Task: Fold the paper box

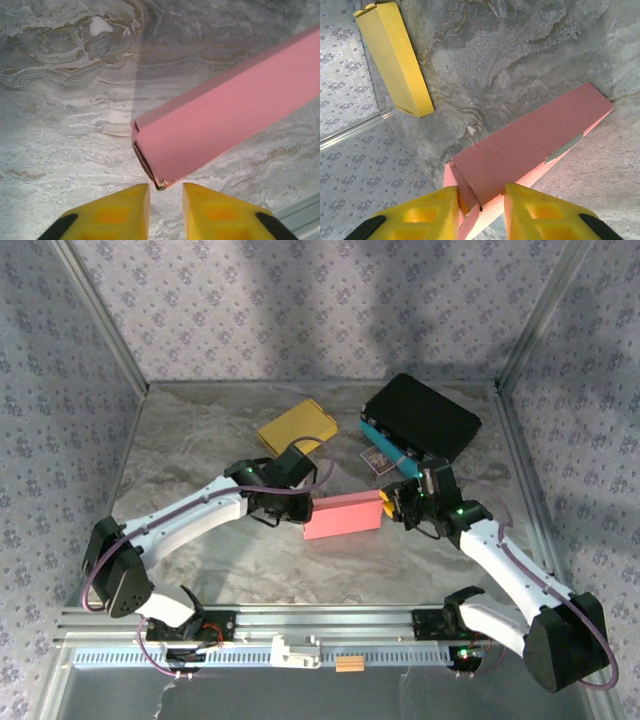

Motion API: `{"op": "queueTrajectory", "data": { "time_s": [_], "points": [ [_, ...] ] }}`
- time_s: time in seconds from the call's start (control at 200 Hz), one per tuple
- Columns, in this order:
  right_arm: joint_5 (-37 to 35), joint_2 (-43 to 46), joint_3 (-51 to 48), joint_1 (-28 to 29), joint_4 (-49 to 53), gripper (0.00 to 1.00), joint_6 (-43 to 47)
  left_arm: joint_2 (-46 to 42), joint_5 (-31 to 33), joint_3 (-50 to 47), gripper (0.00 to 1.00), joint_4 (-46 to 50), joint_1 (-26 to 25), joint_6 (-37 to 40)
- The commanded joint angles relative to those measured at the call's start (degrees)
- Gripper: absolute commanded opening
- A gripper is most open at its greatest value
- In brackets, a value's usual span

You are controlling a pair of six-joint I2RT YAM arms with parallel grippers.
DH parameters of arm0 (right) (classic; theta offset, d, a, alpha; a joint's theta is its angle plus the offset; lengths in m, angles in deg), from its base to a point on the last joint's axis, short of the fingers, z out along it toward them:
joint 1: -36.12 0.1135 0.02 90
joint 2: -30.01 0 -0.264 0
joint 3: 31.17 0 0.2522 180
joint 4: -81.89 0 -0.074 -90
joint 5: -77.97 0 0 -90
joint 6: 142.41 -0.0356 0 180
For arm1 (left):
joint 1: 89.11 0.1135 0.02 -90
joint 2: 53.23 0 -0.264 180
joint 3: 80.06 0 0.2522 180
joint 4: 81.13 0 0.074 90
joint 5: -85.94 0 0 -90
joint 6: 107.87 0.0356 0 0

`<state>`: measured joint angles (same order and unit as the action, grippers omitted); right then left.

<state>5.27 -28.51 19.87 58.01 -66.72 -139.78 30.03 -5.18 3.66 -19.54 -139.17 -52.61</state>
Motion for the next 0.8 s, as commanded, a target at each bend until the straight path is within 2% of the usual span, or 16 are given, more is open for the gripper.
{"op": "queueTrajectory", "data": {
  "time_s": [0.0, 0.145, 0.26, 0.345, 0.49, 0.795],
  "points": [
    [-0.15, 0.37, -2.26, 0.39, 6.39, 0.28, 1.23, -4.46, -2.02, -0.85, 0.35, 0.69, -0.48, -2.9],
    [-0.07, 0.73, -2.89, 0.14, 7.15, 0.28, 1.51, -8.5, -4.09, -2.5, 0.45, -0.53, 0.16, -8.11],
    [-0.06, 0.71, -2.79, 0.03, 7.13, 0.28, 1.68, -12.49, -8.94, -7.34, 0.49, -6.23, 5.42, -15.36],
    [-0.23, 0.56, -2.75, 0.02, 7.15, 0.27, 1.79, -13.04, -12.56, -10.32, 0.49, -9.89, 9.26, -18.89],
    [-0.16, 0.34, -2.56, 0.0, 6.98, 0.27, 2.05, -12.28, -16.0, -13.59, 0.48, -16.13, 12.49, -21.23],
    [-0.18, 0.42, -2.39, -0.13, 7.22, 0.27, 2.03, -10.25, -19.67, -16.27, 0.46, -21.26, 12.66, -22.3]
  ]
}}
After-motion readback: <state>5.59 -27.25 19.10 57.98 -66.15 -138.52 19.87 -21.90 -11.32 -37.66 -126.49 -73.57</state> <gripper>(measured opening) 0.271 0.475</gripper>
